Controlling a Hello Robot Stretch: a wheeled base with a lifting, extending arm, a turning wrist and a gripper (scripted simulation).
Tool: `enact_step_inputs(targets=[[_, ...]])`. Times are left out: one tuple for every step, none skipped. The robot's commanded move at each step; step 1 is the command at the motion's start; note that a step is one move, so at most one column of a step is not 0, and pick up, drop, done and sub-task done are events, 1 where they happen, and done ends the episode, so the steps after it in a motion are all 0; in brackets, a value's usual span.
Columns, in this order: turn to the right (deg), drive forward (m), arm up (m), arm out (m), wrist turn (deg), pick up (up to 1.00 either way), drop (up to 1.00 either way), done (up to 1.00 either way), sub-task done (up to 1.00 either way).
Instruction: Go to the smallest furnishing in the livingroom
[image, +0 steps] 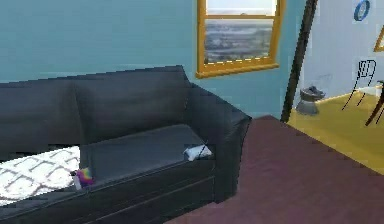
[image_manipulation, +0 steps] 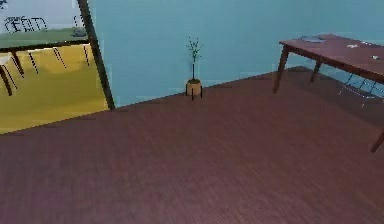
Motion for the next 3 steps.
enact_step_inputs(targets=[[0.0, 0.05, 0.00, 0.00, 0.0, 0.00, 0.00, 0.00, 0.00], [-45.0, 0.00, 0.00, 0.00, 0.0, 0.00, 0.00, 0.00, 0.00], [-18.0, 0.00, 0.00, 0.00, 0.0, 0.00, 0.00, 0.00, 0.00]])
